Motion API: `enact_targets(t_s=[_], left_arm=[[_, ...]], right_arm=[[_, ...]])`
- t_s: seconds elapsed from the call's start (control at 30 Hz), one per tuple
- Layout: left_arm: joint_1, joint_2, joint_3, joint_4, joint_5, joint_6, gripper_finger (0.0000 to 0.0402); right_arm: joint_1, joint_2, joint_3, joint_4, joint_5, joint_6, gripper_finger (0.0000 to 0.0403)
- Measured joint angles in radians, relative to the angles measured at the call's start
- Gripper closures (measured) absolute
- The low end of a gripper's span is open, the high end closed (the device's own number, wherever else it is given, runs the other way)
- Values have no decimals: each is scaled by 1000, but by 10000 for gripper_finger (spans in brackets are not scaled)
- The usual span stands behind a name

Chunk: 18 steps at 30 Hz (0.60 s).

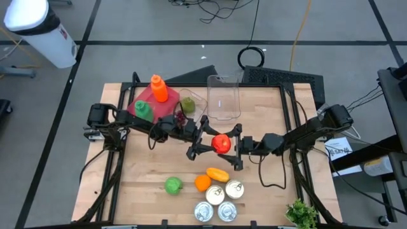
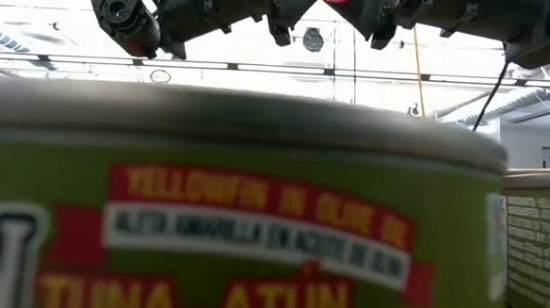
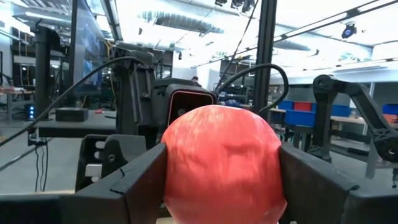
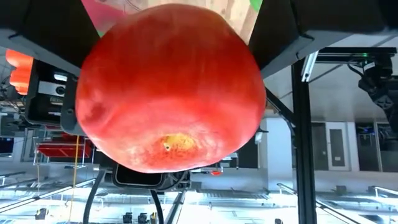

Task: Pick & Place Food Item
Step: Put the red apple into the left transparent bin

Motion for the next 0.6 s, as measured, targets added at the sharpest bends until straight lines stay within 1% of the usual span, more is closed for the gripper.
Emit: enact_targets(t_s=[0.1, 0.2, 0.23, 0.3, 0.37, 0.5, 0.6], left_arm=[[-3, 0, 1, 0, -4, 3, 133], [-3, 0, 2, -9, -4, 5, 133], [-3, 0, 2, -16, -4, 5, 129], [-3, 0, 2, -36, -10, -3, 108], [-3, -2, 2, -64, -16, -33, 82], [-1, -34, 0, -190, -32, -47, 40], [-2, -88, 0, -306, -99, -29, 25]], right_arm=[[0, -1, 3, 1, 1, -7, 64], [9, -15, 1, -14, 4, -10, 100], [11, -21, 0, -30, 8, -7, 109], [21, -49, 0, -91, 28, 14, 109], [27, -86, 0, -179, 48, 39, 109], [28, -190, 0, -452, 58, 127, 109], [28, -259, 1, -655, 59, 206, 109]])
